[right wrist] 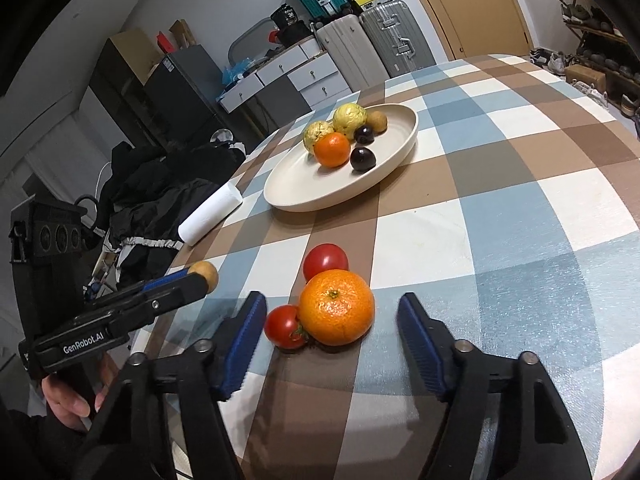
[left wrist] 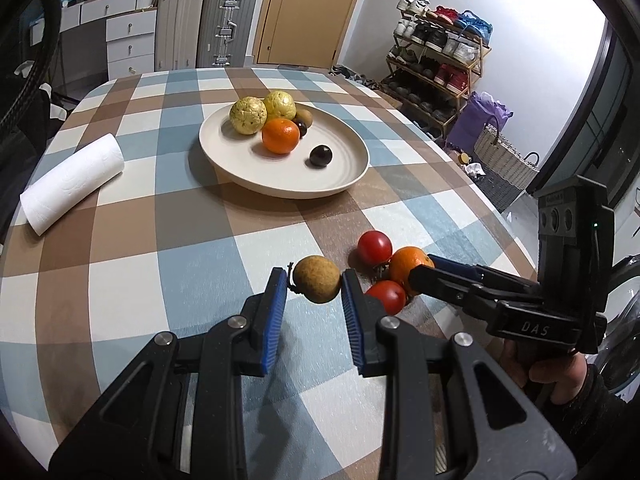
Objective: Organize fruits
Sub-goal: 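Grasp the second orange with the right tool while the left tool holds the kiwi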
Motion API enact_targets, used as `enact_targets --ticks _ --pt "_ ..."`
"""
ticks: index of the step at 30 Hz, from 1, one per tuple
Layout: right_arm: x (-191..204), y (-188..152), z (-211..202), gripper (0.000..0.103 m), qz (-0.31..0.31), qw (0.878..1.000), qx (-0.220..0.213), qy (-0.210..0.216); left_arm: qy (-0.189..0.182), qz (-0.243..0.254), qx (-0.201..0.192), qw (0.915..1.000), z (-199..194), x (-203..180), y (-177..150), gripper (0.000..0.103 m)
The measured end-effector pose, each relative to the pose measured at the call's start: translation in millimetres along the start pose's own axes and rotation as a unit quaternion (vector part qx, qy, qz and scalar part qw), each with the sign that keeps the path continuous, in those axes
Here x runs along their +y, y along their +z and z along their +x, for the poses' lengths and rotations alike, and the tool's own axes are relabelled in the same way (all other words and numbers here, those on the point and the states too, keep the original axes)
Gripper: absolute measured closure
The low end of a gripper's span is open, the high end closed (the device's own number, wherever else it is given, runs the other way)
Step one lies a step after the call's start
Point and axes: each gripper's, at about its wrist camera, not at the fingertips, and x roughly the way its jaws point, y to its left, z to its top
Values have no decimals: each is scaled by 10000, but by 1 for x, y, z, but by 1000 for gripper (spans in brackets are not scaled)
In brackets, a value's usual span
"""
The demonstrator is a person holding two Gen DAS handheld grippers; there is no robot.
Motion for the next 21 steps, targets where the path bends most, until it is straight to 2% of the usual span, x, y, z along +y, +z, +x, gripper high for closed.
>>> enact_targets --ticks 2,8,21 --pt "-1 0 1 45 28 10000 22 44 4 -13 8 10000 2 0 2 78" --pt "-5 -1 0 60 102 9999 3 122 32 -11 26 10000 8 -1 9 78" --pt "-9 -1 -8 63 158 9994 -136 292 32 -51 18 10000 22 -3 27 78"
